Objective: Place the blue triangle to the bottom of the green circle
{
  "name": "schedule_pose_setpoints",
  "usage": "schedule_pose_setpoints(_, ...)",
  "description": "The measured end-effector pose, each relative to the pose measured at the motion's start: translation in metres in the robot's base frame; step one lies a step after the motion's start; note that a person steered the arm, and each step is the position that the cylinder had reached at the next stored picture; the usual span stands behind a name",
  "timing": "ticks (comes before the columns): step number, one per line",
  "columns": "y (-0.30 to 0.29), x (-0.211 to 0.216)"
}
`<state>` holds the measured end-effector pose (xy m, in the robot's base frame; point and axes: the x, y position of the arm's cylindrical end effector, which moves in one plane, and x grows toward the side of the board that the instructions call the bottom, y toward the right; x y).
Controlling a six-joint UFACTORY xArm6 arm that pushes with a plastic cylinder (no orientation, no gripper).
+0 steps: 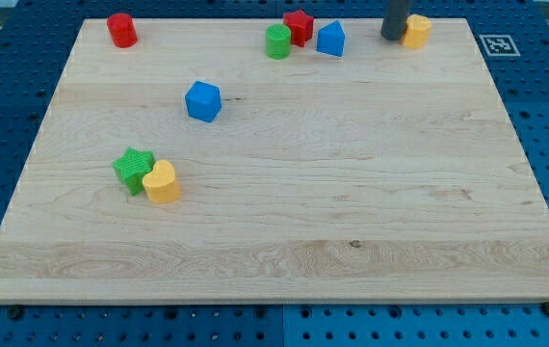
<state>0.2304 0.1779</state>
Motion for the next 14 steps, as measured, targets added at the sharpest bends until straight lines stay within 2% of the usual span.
schedule_pose_setpoints(2,0.014,0.008)
schedule_pose_setpoints(4,-0.058,-0.017)
schedule_pose_setpoints(6,-0.095,-0.013)
schedule_pose_setpoints(7,-0.095,0.009)
schedule_pose_setpoints(9,-0.096,0.082)
schedule_pose_setpoints(10,-0.102,0.089)
schedule_pose_setpoints(12,-0.114,0.062)
schedule_pose_setpoints(14,-0.177,0.058)
